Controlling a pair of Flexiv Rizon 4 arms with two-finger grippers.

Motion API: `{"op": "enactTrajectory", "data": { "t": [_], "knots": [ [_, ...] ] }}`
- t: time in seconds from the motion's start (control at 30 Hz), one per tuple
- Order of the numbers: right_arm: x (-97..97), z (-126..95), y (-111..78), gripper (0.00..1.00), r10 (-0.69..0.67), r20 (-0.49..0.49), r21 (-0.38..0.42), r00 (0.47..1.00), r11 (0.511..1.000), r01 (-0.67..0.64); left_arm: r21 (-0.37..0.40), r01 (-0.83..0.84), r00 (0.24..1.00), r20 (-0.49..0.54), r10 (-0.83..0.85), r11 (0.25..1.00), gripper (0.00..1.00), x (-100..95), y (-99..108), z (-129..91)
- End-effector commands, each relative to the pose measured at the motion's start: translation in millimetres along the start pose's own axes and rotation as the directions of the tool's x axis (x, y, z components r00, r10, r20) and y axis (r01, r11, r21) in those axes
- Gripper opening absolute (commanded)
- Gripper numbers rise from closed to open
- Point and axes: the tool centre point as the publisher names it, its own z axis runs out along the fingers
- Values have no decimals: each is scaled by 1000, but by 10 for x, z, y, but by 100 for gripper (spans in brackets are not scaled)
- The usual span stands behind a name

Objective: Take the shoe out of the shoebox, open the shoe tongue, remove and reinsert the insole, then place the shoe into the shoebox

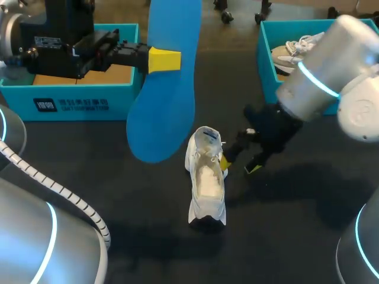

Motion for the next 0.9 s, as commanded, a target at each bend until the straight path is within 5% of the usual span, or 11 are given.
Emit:
{"op": "enactTrajectory", "data": {
  "t": [0.03,0.47,0.8,0.87,0.9],
  "knots": [
    [-47,-10,-73,100,-2,-65,-13,998,1000,1,-4,0,1000,-1,0,1000,0,-13,-14,9],
    [-17,-629,63,100,100,-330,-71,939,989,-130,-4,0,1000,-1,0,1000,0,-13,-14,9],
    [6,-730,115,100,92,-385,-62,919,990,-125,-64,-426,904,-70,422,902,0,-390,-338,29],
    [6,-730,115,100,92,-385,-62,919,990,-125,-76,-555,830,-104,547,828,0,-501,-373,25],
    [6,-730,115,100,92,-385,-62,919,990,-125,-23,-628,772,-138,620,777,0,-531,-367,22]
  ]
}}
